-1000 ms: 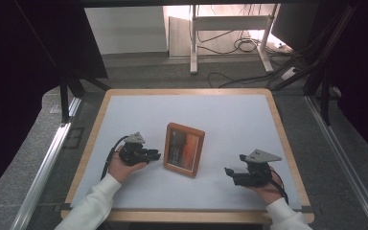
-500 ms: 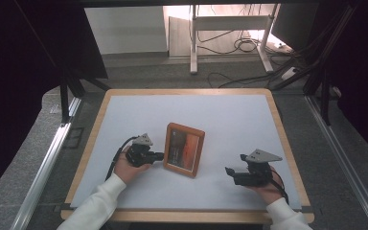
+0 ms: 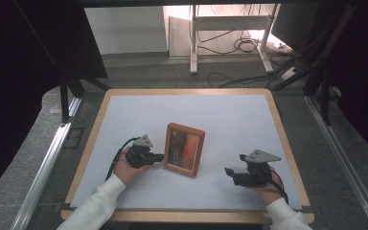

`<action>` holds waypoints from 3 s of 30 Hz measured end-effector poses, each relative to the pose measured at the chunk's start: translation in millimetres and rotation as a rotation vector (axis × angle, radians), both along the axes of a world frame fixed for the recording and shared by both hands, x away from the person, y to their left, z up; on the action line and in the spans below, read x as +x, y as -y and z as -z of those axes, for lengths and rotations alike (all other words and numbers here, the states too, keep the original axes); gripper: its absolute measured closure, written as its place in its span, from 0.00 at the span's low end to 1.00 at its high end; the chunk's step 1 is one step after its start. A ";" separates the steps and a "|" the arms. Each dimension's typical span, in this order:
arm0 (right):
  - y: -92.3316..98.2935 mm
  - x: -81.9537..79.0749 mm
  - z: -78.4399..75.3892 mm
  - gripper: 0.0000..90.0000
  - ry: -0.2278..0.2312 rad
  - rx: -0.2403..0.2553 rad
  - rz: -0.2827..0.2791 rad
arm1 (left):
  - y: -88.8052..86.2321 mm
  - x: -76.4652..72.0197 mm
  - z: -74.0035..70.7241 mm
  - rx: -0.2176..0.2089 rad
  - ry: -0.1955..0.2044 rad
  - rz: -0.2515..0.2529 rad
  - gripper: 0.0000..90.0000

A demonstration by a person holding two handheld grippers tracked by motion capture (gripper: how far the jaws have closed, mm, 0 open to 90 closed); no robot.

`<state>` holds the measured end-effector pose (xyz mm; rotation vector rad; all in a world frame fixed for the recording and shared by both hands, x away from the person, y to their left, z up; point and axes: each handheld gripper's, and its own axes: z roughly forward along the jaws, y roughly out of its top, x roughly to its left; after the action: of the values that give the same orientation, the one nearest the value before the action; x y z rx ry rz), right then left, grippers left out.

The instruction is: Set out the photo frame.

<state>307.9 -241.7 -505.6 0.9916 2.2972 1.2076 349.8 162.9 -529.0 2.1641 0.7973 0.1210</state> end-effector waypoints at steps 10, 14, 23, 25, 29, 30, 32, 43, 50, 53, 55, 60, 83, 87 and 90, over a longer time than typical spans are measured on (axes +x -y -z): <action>-0.1 0.1 0.2 0.23 0.001 -0.005 -0.003 | 1.4 -3.3 1.1 0.009 -0.005 0.017 1.00; -0.3 0.0 0.3 0.23 0.000 -0.009 -0.006 | 2.1 -4.9 0.9 0.014 -0.003 0.028 1.00; -0.3 0.3 0.6 0.23 -0.004 -0.009 -0.006 | 6.5 -9.0 2.1 0.024 -0.008 0.047 1.00; -0.3 0.3 0.6 0.23 -0.005 -0.009 -0.007 | 7.2 -9.4 2.1 0.027 -0.006 0.054 1.00; -0.3 0.3 0.7 0.23 -0.006 -0.010 -0.007 | 7.8 -10.0 2.1 0.029 -0.007 0.056 1.00; -0.3 0.3 0.7 0.23 -0.006 -0.010 -0.007 | 7.9 -9.9 2.3 0.028 -0.009 0.056 1.00; -0.4 0.2 0.8 0.23 -0.007 -0.011 -0.008 | 8.0 -9.7 2.6 0.029 -0.011 0.056 1.00; 0.4 0.6 0.6 0.23 -0.007 -0.007 -0.009 | 8.5 -10.3 2.1 0.030 -0.014 0.059 1.00; 2.6 2.5 -0.7 0.23 0.002 0.015 -0.011 | 6.8 -8.8 0.6 0.021 -0.012 0.045 1.00; 3.7 3.3 -1.2 0.23 0.008 0.023 -0.015 | 1.0 -7.2 -1.9 0.017 -0.001 0.007 1.00; 3.8 4.0 -0.9 0.23 0.010 0.020 -0.018 | -3.0 -6.7 -3.2 0.005 0.001 -0.018 1.00; 2.8 7.2 1.1 0.23 0.010 0.007 -0.021 | -18.6 -8.6 -4.7 -0.004 0.025 -0.095 0.89; 16.6 24.1 1.6 0.22 0.034 0.042 0.067 | -78.3 -39.5 3.8 -0.064 0.033 -0.337 0.43; 14.1 23.3 0.7 0.22 0.038 0.036 0.058 | -77.9 -40.7 3.0 -0.068 0.044 -0.335 0.42; 13.3 22.5 1.0 0.22 0.052 0.021 0.053 | -76.6 -39.0 4.4 -0.073 0.036 -0.306 0.40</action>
<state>330.4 -255.0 -506.5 1.0100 2.2089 1.2235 310.8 239.5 -533.4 1.9539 1.0911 0.2810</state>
